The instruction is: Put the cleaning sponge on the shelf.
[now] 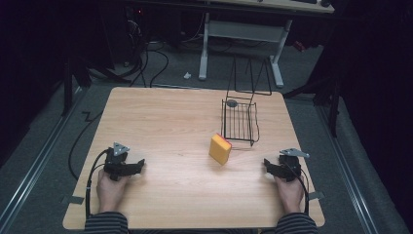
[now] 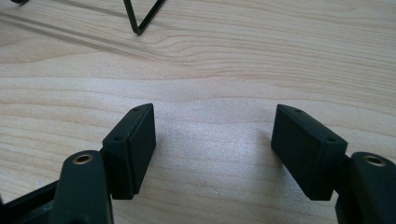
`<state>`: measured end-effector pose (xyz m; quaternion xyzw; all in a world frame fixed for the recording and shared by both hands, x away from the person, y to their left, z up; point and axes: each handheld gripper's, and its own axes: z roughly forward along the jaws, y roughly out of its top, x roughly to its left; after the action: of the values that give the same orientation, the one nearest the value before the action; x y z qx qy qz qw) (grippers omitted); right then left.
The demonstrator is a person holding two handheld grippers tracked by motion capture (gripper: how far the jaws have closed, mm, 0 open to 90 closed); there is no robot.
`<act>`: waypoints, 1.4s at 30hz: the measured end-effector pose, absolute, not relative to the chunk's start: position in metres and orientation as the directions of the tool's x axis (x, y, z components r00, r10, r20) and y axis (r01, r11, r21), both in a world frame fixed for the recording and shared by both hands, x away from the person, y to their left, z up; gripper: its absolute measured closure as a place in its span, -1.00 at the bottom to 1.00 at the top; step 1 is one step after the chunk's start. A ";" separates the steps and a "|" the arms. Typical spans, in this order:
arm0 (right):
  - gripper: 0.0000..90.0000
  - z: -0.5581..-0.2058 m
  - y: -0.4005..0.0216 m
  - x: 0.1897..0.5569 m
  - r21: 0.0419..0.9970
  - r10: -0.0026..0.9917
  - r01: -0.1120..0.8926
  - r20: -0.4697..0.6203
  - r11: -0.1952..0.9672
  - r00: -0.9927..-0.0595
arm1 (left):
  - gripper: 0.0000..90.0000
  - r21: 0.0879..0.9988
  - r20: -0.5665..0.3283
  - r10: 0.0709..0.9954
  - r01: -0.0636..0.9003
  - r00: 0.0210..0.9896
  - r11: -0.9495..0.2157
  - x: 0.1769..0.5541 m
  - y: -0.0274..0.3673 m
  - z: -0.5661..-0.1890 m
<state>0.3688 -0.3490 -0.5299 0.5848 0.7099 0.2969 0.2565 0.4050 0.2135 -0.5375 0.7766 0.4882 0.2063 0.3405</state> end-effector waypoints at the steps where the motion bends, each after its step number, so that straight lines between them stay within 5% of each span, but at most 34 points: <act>1: -0.32 -0.530 -0.349 0.369 0.720 0.983 0.680 -0.015 0.138 -0.184 | -0.62 0.730 -0.012 0.899 0.618 0.438 -0.291 0.405 0.214 -0.538; 42: -0.29 -0.511 -0.350 0.343 0.794 0.967 0.602 0.080 0.085 -0.241 | -0.62 0.730 -0.012 0.899 0.618 0.438 -0.291 0.405 0.214 -0.538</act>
<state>0.3428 -0.3502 -0.5114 0.5650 0.6943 0.3720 0.2454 0.4051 0.2135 -0.5375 0.7766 0.4882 0.2062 0.3405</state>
